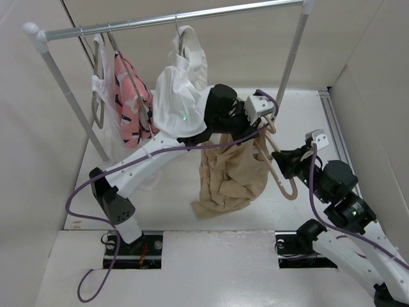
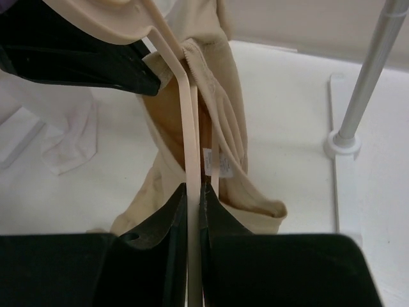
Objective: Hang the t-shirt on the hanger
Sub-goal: Place tshirt on hanger
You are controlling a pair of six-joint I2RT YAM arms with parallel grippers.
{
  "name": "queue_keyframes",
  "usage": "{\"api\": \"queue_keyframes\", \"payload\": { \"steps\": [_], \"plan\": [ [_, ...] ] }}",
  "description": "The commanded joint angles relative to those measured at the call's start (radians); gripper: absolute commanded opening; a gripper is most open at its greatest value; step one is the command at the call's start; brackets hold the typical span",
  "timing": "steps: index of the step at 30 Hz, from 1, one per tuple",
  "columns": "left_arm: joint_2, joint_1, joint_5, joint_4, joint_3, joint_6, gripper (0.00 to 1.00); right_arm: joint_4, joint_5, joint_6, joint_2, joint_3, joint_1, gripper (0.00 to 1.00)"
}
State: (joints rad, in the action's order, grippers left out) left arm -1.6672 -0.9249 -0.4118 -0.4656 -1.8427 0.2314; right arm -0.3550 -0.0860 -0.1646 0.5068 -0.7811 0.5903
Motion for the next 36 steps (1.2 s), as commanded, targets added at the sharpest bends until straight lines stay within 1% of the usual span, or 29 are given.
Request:
{"api": "queue_keyframes", "payload": {
  "steps": [1, 3, 4, 5, 6, 8, 9, 10, 12, 13, 14, 16, 19, 22, 25, 26, 27, 28, 31, 33, 34, 35, 36],
  "plan": [
    [0.127, -0.022, -0.159, 0.027, 0.009, 0.1, 0.0, 0.2, -0.041, 0.06, -0.031, 0.022, -0.012, 0.0],
    [0.174, -0.022, -0.173, 0.018, 0.063, 0.14, 0.02, 0.209, -0.025, 0.103, -0.031, 0.032, -0.012, 0.0],
    [0.191, -0.022, -0.173, 0.009, 0.083, 0.166, 0.06, 0.224, -0.015, 0.114, -0.031, 0.032, -0.012, 0.0],
    [0.208, -0.022, -0.173, 0.008, 0.123, 0.221, 0.12, 0.238, -0.006, 0.126, -0.042, 0.042, -0.012, 0.0],
    [0.246, -0.022, -0.173, -0.007, 0.143, 0.25, 0.34, 0.238, -0.006, 0.126, -0.042, 0.042, -0.012, 0.0],
    [0.29, -0.022, -0.144, -0.007, 0.209, 0.289, 0.49, 0.249, 0.032, 0.141, -0.062, 0.051, -0.012, 0.0],
    [0.311, -0.022, -0.119, 0.007, 0.23, 0.289, 0.55, 0.249, 0.049, 0.151, -0.062, 0.062, -0.012, 0.0],
    [0.357, -0.006, -0.104, 0.046, 0.249, 0.325, 0.6, 0.249, 0.083, 0.151, -0.071, 0.062, -0.012, 0.0],
    [0.401, 0.017, -0.079, 0.103, 0.298, 0.355, 0.64, 0.249, 0.113, 0.151, -0.08, 0.083, -0.012, 0.0],
    [0.438, 0.017, -0.07, 0.17, 0.31, 0.365, 0.67, 0.249, 0.127, 0.151, -0.08, 0.083, -0.012, 0.0],
    [0.454, 0.017, -0.061, 0.197, 0.321, 0.394, 0.72, 0.258, 0.15, 0.151, -0.089, 0.095, -0.012, 0.0],
    [0.465, 0.017, -0.061, 0.216, 0.341, 0.456, 0.78, 0.258, 0.169, 0.151, -0.099, 0.106, -0.012, 0.0],
    [0.465, 0.017, -0.05, 0.216, 0.341, 0.546, 0.81, 0.258, 0.206, 0.151, -0.108, 0.115, -0.012, 0.0],
    [0.455, 0.017, -0.07, 0.205, 0.35, 0.627, 0.81, 0.258, 0.229, 0.151, -0.119, 0.115, -0.012, 0.0],
    [0.455, 0.017, -0.101, 0.186, 0.35, 0.672, 0.81, 0.249, 0.252, 0.151, -0.119, 0.125, -0.012, 0.0],
    [0.465, 0.017, -0.101, 0.186, 0.359, 0.701, 0.79, 0.249, 0.252, 0.151, -0.119, 0.125, -0.012, 0.0],
    [0.465, 0.017, -0.11, 0.173, 0.359, 0.71, 0.69, 0.249, 0.261, 0.151, -0.107, 0.125, -0.012, 0.0],
    [0.465, 0.017, -0.125, 0.162, 0.359, 0.723, 0.57, 0.249, 0.261, 0.151, -0.106, 0.125, -0.012, 0.0],
    [0.475, 0.017, -0.175, 0.124, 0.341, 0.734, 0.17, 0.24, 0.261, 0.151, -0.097, 0.125, -0.012, 0.0],
    [0.475, 0.017, -0.186, 0.108, 0.341, 0.734, 0.18, 0.24, 0.25, 0.151, -0.097, 0.125, -0.012, 0.0],
    [0.475, 0.026, -0.186, 0.098, 0.341, 0.721, 0.21, 0.24, 0.25, 0.151, -0.087, 0.125, -0.012, 0.0],
    [0.475, 0.026, -0.186, 0.097, 0.341, 0.712, 0.44, 0.24, 0.25, 0.16, -0.086, 0.125, -0.012, 0.0],
    [0.484, 0.026, -0.186, 0.097, 0.341, 0.712, 0.55, 0.24, 0.25, 0.16, -0.076, 0.125, -0.012, 0.0]
  ]
}}
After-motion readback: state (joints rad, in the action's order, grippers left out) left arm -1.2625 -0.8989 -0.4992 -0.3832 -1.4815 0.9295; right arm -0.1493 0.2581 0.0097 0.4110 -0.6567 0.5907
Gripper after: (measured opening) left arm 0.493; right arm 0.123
